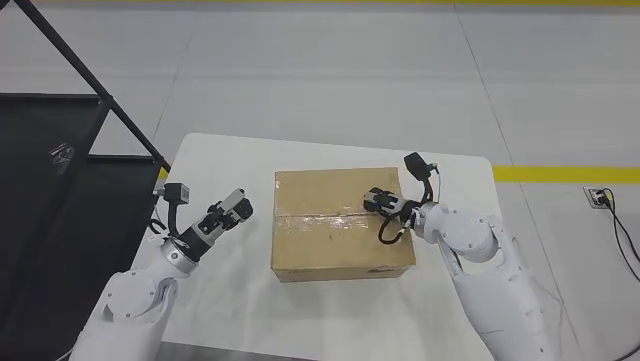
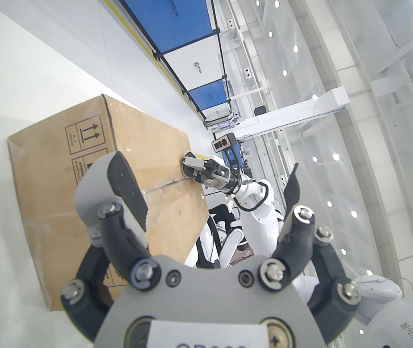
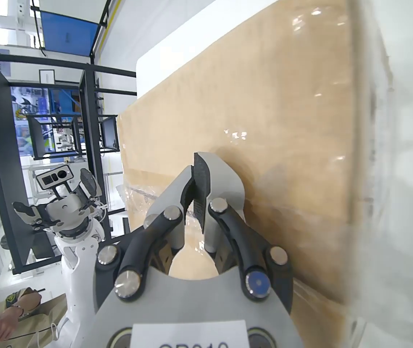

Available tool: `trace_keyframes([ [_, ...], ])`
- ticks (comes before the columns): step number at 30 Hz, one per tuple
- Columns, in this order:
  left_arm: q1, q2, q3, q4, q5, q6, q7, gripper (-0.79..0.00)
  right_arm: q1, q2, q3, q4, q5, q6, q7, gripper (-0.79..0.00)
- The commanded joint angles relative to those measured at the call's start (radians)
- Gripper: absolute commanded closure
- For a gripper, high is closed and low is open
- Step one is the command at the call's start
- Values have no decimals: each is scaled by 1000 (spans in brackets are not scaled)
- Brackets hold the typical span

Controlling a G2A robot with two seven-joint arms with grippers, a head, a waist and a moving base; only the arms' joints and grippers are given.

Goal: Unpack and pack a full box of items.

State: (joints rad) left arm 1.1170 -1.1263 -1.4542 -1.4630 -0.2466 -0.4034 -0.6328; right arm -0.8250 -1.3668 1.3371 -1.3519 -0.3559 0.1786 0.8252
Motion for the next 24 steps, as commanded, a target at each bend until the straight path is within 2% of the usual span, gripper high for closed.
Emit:
trace_keyframes([
  [1,-7,0,3,8,-1,1,-3,-785,-14,6,32,-1,24,-18,0,-31],
  [16,-53,-3,34,43,2,5,-17,-785,-102,46,172,-54,105,-59,7,-9],
  [24,-65,-4,44,53,3,7,-22,-785,-114,59,205,-10,145,-74,-6,-9],
])
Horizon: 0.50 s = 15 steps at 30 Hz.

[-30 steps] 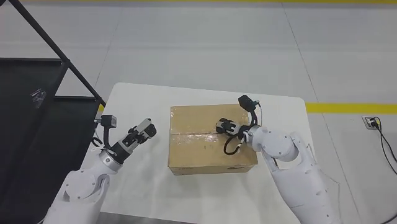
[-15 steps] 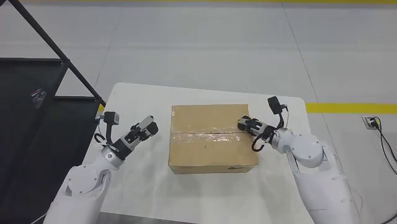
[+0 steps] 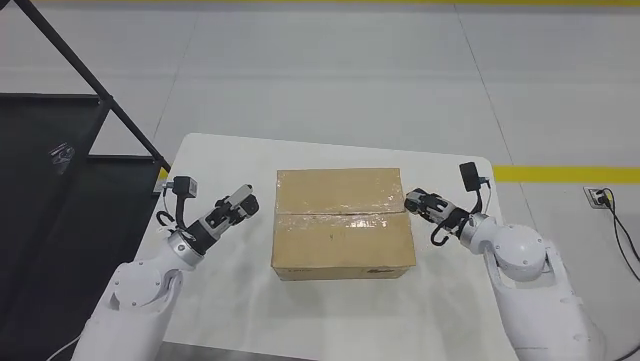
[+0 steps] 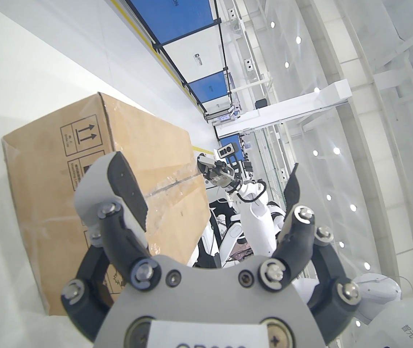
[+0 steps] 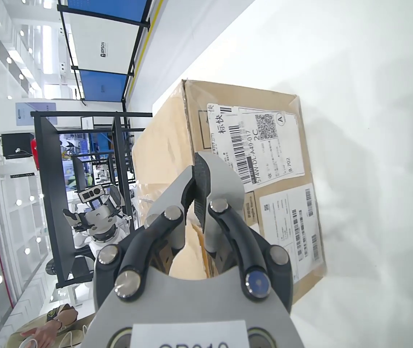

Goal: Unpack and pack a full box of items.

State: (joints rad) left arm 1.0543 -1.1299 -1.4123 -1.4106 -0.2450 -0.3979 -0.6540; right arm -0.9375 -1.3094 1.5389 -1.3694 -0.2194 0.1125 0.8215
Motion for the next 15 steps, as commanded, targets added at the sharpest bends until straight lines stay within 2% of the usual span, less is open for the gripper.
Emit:
trace_keyframes([
  [1,-4,0,3,3,2,2,0,-785,-3,3,8,14,14,-15,-3,-6],
  [10,-31,-2,18,11,9,12,-7,-785,2,14,13,87,57,-51,-5,-9],
  [15,-45,-1,8,31,3,7,2,-785,2,19,42,156,148,-128,-22,-31],
])
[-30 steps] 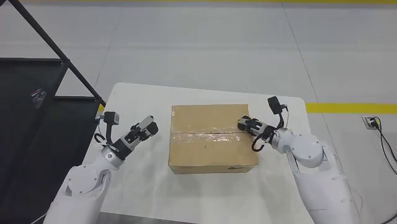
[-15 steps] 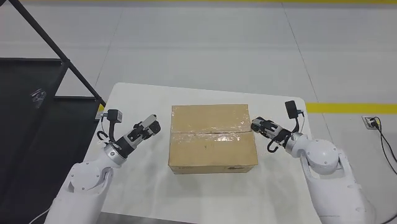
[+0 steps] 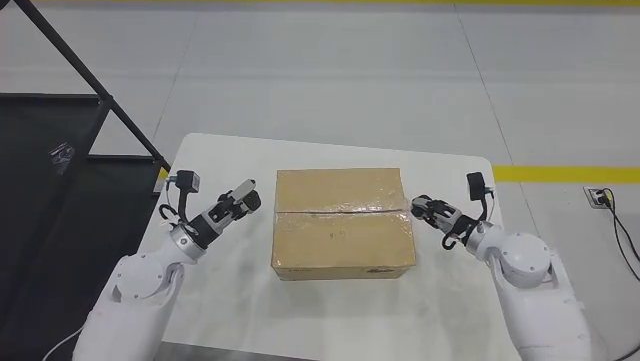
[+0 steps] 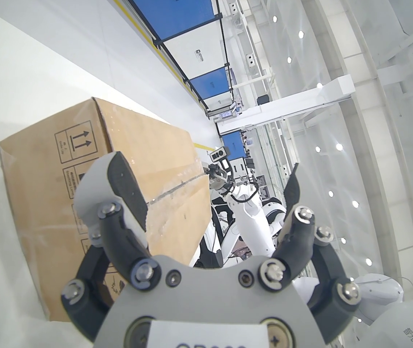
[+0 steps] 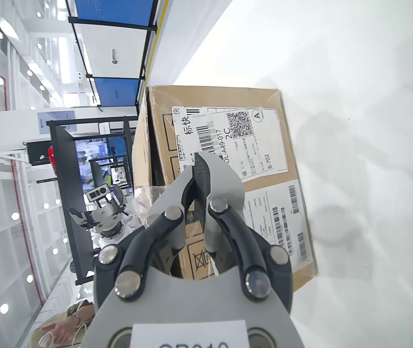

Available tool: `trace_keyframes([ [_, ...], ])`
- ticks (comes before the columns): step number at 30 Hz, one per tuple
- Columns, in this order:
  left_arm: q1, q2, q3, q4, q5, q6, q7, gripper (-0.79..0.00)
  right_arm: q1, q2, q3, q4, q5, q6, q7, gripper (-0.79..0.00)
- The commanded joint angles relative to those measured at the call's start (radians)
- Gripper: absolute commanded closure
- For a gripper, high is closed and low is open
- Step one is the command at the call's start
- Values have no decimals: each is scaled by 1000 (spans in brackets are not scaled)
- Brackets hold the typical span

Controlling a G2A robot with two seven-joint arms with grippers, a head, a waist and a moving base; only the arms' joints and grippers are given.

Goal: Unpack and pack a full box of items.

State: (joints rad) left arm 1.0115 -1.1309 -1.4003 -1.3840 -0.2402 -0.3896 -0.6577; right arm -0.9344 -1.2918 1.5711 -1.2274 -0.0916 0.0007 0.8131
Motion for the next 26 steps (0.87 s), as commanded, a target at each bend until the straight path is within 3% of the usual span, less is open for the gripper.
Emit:
trace_keyframes([
  [1,-5,1,-8,8,-3,-3,9,-785,-4,2,21,26,37,-29,-33,-49],
  [2,-8,1,-13,11,-5,-5,12,-785,-9,3,34,33,50,-44,-58,-120],
  [3,-10,2,-19,15,-4,-5,15,-785,-15,5,45,35,54,-57,-88,-342],
  [4,-12,3,-24,17,-3,-6,19,-785,-22,7,53,34,51,-71,-118,-757],
  [9,-15,7,-41,20,9,0,22,-785,-24,7,55,33,50,-75,-126,-785],
  [10,-15,7,-41,20,9,-1,23,-784,-24,7,55,33,50,-76,-127,-421],
  [14,-15,7,-41,20,9,0,22,-784,-24,7,55,33,50,-75,-126,-621],
  [18,-15,7,-41,20,9,0,22,-784,-24,7,55,33,50,-75,-126,-746],
  [26,-15,7,-41,20,9,0,22,-784,-24,7,55,33,50,-75,-126,-785],
])
